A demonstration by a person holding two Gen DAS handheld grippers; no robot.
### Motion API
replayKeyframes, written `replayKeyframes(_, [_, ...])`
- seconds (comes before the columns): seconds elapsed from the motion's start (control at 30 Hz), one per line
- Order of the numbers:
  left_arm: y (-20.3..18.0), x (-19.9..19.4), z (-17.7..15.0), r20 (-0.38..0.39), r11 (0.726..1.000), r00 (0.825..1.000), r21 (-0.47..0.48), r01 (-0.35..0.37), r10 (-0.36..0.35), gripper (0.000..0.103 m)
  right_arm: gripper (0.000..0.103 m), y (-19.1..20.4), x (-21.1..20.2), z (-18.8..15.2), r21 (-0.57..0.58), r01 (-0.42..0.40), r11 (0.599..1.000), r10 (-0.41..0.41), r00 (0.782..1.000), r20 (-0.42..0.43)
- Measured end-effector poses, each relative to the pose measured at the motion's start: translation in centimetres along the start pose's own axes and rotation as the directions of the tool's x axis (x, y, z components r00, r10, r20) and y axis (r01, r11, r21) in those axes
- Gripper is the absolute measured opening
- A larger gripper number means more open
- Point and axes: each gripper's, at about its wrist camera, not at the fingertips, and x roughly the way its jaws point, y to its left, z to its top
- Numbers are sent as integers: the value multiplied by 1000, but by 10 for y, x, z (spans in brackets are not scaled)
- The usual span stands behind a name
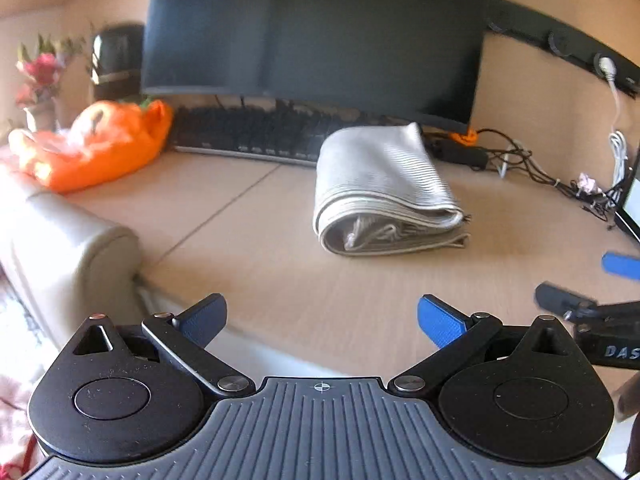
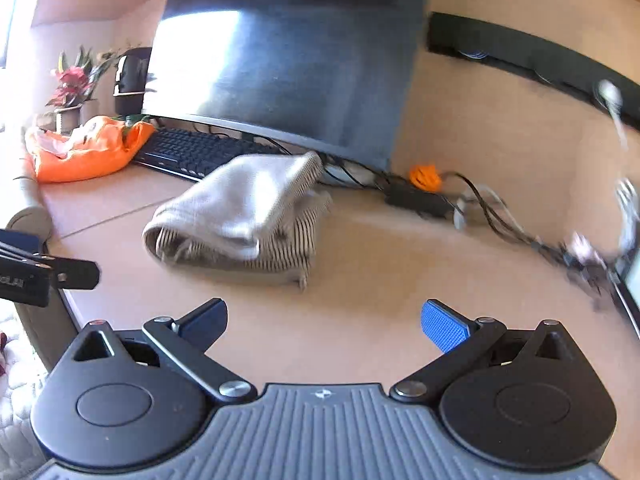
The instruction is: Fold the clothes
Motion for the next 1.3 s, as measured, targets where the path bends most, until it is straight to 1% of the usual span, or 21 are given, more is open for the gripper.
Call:
replayKeyframes(0.07, [-6,-18,-12,36,998,998,8,-58,58,103,103,1,-8,-12,4,-15,1000,15,1000,-20])
replayKeyframes(0.13, [-10,-31,-21,52,994,993,3,-106,105,103,103,0,-14,-18,-2,-6,1000,6,1000,-28])
replayKeyframes(0.23, [-11,-37,-23,16,996,997,-31,-79,80,103,103,-5,-25,-24,15,-2,1000,3,1000,-30])
replayKeyframes(0.3, [-13,-38,-24,-2,997,997,-35,-74,74,103,103,-8,-33,-27,23,-1,1000,2,1000,-29])
replayKeyframes(0.63, [-30,-43,-31,-46,998,997,-25,-57,56,103,103,-2,-51,-37,-17,-48,999,47,998,-32])
replayKeyframes(0.97, [-30,-46,-32,-69,999,997,-14,-43,42,103,103,-4,-54,-39,12,-47,999,47,998,-46])
replayKeyframes(1.3, [-29,-47,-32,-77,999,996,-19,-35,33,103,103,-1,-53,-38,6,-60,998,60,997,-56])
